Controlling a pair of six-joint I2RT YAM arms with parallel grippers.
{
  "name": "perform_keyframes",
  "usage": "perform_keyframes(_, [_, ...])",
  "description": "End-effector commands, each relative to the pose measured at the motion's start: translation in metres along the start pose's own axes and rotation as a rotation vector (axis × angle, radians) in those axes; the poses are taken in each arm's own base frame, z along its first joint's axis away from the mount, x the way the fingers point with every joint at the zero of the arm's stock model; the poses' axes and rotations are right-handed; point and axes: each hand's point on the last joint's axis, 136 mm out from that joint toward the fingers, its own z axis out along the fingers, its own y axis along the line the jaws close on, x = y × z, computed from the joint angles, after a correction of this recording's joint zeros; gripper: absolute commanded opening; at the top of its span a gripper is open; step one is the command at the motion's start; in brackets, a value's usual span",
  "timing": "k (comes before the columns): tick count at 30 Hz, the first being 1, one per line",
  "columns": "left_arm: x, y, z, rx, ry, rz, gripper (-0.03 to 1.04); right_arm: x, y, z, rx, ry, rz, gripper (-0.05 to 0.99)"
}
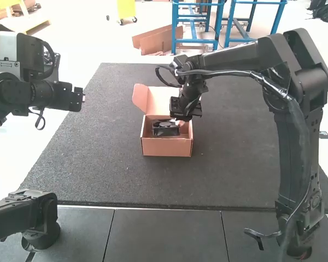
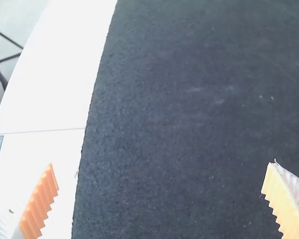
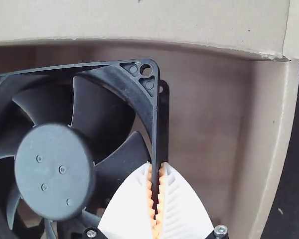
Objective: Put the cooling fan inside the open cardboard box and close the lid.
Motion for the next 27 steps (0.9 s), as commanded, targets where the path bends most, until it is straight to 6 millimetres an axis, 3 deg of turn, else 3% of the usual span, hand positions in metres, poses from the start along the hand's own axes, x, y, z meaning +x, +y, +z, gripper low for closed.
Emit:
perform_keyframes(1, [-0.009,0.007,-0.006,-0.022,-0.031,-0.005,0.97,-0.018,0.002,-0.011,-0.007,-0.055,0.019,0.19])
perform_keyframes(4, [-0.010,0.006,-0.005,-0.022,-0.038,-0.006,0.97,-0.021,0.006,-0.013,-0.021,-0.061,0.011,0.68])
perform_keyframes(5, [-0.009,0.006,-0.004,-0.022,-0.040,-0.006,0.97,-0.023,0.008,-0.016,-0.032,-0.065,0.009,0.76])
perform_keyframes(9, [-0.008,0.003,0.003,-0.018,-0.051,-0.004,0.97,-0.036,0.026,-0.036,-0.112,-0.091,-0.003,0.80])
perform_keyframes(12, [-0.005,0.000,0.012,-0.015,-0.032,0.002,0.97,-0.055,0.034,-0.069,-0.176,-0.152,-0.009,0.82])
perform_keyframes(15, [-0.005,-0.003,0.022,-0.010,-0.021,0.007,0.97,-0.075,0.030,-0.101,-0.204,-0.229,-0.013,0.84])
perform_keyframes(20, [-0.013,-0.009,0.037,0.002,-0.034,0.008,0.97,-0.092,-0.017,-0.131,-0.046,-0.337,-0.087,0.89])
perform_keyframes(27, [-0.026,-0.027,0.061,0.039,-0.051,0.024,0.97,-0.083,-0.070,-0.137,0.044,-0.365,-0.081,0.89])
